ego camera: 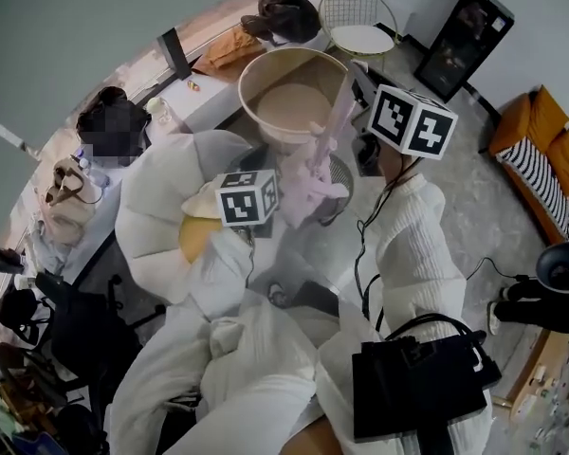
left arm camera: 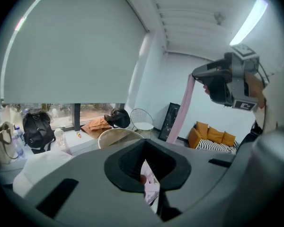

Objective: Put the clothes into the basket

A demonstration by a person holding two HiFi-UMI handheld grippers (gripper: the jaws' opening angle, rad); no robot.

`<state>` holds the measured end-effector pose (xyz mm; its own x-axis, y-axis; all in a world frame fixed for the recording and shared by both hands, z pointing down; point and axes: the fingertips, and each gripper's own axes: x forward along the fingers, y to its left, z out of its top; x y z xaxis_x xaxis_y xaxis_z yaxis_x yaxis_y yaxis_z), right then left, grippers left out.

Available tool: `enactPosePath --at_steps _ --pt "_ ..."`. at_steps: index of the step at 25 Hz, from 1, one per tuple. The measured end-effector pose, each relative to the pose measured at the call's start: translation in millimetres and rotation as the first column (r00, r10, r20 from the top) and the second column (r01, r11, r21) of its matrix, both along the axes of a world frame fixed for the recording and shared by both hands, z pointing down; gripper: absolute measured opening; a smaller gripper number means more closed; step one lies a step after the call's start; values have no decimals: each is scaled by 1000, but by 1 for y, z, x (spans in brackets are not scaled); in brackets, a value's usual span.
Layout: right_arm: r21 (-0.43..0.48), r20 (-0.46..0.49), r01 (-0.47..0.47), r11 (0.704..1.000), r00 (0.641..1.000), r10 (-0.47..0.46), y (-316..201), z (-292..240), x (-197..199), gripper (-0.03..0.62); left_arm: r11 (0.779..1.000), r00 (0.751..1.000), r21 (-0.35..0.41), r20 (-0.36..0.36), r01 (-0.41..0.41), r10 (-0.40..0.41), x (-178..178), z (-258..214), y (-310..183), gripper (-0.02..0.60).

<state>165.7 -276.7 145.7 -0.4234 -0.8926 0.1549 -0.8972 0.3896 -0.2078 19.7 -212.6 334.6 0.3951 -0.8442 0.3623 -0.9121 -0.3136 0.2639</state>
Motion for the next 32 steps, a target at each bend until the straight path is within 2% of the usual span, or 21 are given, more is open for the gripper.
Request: enactPosePath --at_steps 4,8,13,18,24,32 --pt "-21 -6 -30 999 1000 30 -15 10 21 37 999 1000 -34 9 -27 28 20 16 -9 6" --pt "-46 12 -33 998 999 33 -32 23 39 37 999 999 -34 15 -31 31 41 13 -27 6" --pt "-67 -12 -21 998 1000 20 -48 30 49 37 999 999 -18 10 -36 37 59 6 -45 6" --pt "-106 -26 -3 994 1000 0 -57 49 61 37 998 999 -43 2 -36 36 79 16 -55 6" --pt "-196 -6 -4 981 1000 2 -69 97 76 37 994 999 -106 25 -39 42 91 44 -57 6" --pt "-333 11 5 943 1000 -1 -80 184 84 37 988 1000 -154 21 17 -14 88 86 -63 6"
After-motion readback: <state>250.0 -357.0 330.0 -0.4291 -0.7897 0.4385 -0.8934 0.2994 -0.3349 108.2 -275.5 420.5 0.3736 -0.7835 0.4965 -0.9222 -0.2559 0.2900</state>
